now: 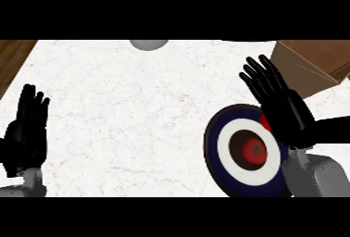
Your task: Pick the tomato from the plate and place it in the cardboard box
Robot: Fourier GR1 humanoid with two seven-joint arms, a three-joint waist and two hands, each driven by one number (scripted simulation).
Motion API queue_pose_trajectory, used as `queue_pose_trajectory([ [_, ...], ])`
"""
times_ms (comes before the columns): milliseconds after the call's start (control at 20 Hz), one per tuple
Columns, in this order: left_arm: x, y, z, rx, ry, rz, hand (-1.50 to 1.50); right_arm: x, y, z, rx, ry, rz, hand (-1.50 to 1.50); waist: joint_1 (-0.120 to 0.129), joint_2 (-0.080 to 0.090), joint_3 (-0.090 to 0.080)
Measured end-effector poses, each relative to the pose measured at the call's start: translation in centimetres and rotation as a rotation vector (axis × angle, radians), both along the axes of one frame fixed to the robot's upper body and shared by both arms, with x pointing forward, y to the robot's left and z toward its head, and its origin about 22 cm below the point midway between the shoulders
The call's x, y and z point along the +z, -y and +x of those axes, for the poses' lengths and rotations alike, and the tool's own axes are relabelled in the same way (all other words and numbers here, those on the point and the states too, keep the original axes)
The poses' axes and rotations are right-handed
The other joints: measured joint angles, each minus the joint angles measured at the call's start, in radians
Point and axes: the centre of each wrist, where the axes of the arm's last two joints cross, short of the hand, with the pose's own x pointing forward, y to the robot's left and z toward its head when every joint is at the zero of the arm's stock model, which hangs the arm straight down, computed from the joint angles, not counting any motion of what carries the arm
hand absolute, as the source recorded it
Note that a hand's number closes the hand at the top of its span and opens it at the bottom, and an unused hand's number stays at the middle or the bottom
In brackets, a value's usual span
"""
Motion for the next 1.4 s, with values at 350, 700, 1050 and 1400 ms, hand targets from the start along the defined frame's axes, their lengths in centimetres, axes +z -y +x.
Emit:
queue_pose_trajectory([
  [350, 1.6, -0.5, 0.4, -0.236, 0.035, 0.243, 0.0, 3.5, 8.5, -1.6, -0.385, 0.123, -0.263, -1.5, -0.113, -0.023, -0.013],
  [700, 2.1, 0.5, 1.2, -0.486, 0.033, 0.343, 0.0, 2.4, 14.4, -7.0, -0.636, 0.16, -0.634, -1.5, -0.097, -0.017, -0.012],
  [1050, 1.2, 0.9, 2.3, -0.58, 0.047, 0.37, 0.0, 2.4, 15.1, -11.5, -0.575, 0.229, -0.946, -1.5, -0.054, -0.012, -0.012],
  [1400, 1.3, 1.9, 3.3, -0.627, 0.064, 0.372, 0.0, 5.1, 12.3, -12.1, -0.39, 0.099, -1.264, -1.5, -0.02, -0.008, -0.014],
])
